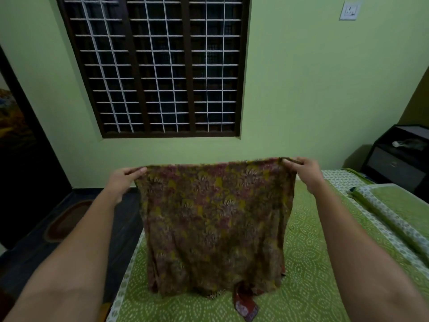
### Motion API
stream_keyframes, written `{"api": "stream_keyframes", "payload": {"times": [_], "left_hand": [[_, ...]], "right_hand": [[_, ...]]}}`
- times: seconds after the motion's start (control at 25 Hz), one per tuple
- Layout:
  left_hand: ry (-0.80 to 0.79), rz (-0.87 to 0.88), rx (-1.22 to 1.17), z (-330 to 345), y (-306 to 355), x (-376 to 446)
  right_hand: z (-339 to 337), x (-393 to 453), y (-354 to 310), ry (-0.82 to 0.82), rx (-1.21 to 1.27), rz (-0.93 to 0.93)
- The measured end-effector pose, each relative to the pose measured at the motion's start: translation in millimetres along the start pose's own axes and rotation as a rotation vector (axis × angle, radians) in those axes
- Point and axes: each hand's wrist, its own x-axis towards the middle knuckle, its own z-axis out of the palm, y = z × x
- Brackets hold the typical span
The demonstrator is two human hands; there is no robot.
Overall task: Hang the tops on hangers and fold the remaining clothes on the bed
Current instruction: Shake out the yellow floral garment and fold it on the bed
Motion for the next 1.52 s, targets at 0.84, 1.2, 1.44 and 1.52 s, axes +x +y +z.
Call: {"api": "stream_keyframes", "payload": {"times": [0.84, 1.2, 1.44, 1.52], "left_hand": [[-0.359, 0.692, -0.596, 15, 194, -46], [-0.714, 0.692, -0.648, 116, 216, -88], [-0.836, 0.567, -0.447, 112, 215, -84], [-0.695, 0.551, -0.378, 109, 214, -80]], "right_hand": [[-20, -30, -172, -0.381, 1.050, -0.487], [61, -36, -207, -0.752, 0.940, -0.449], [54, -37, -201, -0.695, 0.662, -0.403], [48, -42, -201, -0.602, 0.554, -0.420]]}}
